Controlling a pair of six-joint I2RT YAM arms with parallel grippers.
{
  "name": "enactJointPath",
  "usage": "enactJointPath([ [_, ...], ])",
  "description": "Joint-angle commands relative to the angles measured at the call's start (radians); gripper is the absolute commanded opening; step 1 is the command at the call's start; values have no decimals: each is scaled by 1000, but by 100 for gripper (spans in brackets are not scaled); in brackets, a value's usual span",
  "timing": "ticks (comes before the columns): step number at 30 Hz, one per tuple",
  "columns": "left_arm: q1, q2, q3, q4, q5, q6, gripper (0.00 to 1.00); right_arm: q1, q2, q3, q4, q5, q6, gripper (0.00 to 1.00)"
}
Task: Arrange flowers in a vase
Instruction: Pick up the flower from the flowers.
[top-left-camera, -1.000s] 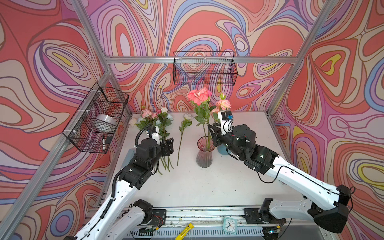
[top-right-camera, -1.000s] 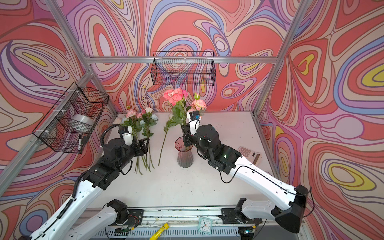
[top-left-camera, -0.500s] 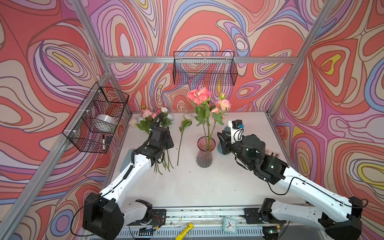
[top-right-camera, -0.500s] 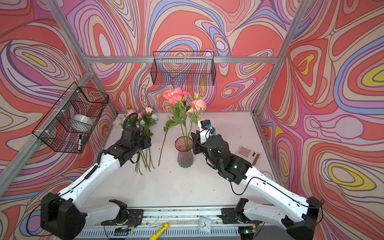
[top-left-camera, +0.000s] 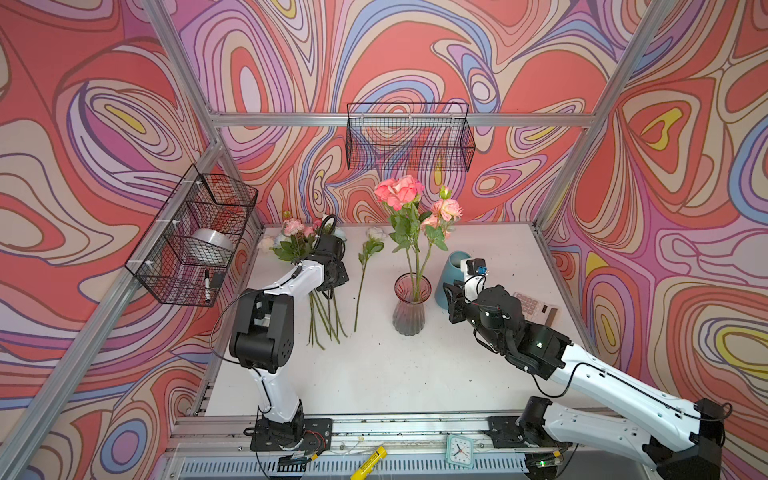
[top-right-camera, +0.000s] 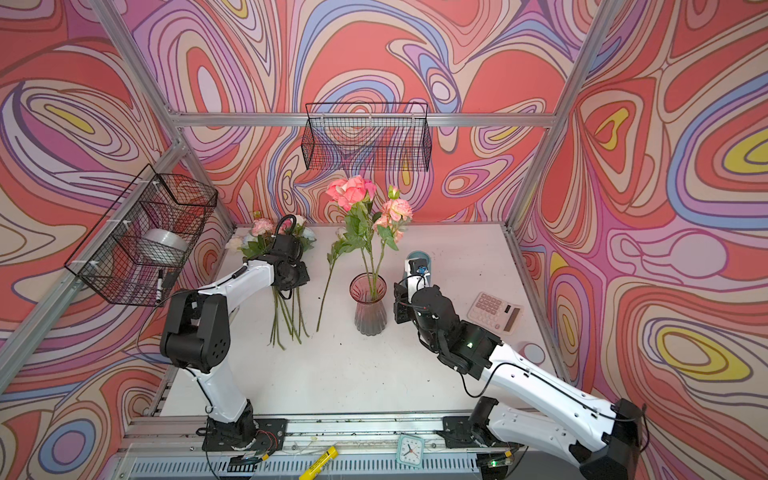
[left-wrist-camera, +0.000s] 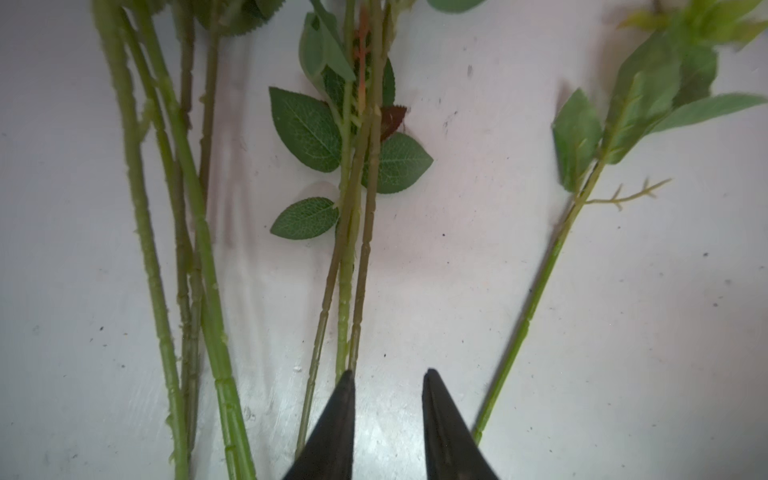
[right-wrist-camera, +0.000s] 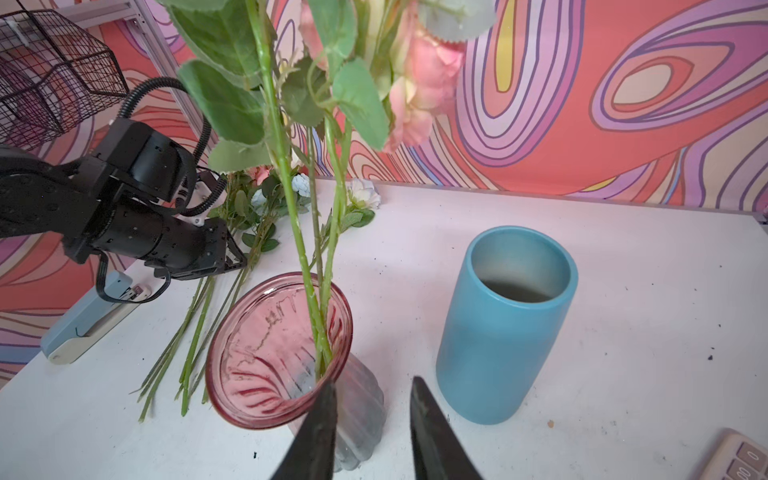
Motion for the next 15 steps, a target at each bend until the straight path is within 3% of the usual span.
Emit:
enactJointPath([
  [1, 2, 63, 100, -106, -29, 69, 26, -12, 8, -27, -14, -11, 38, 31],
  [9, 2, 135, 191, -175, -26, 114, 24, -21, -5, -58, -9, -35, 55, 34],
  [15, 2, 108, 165, -175, -91, 96, 23, -25, 11, -42, -12, -40, 53, 34],
])
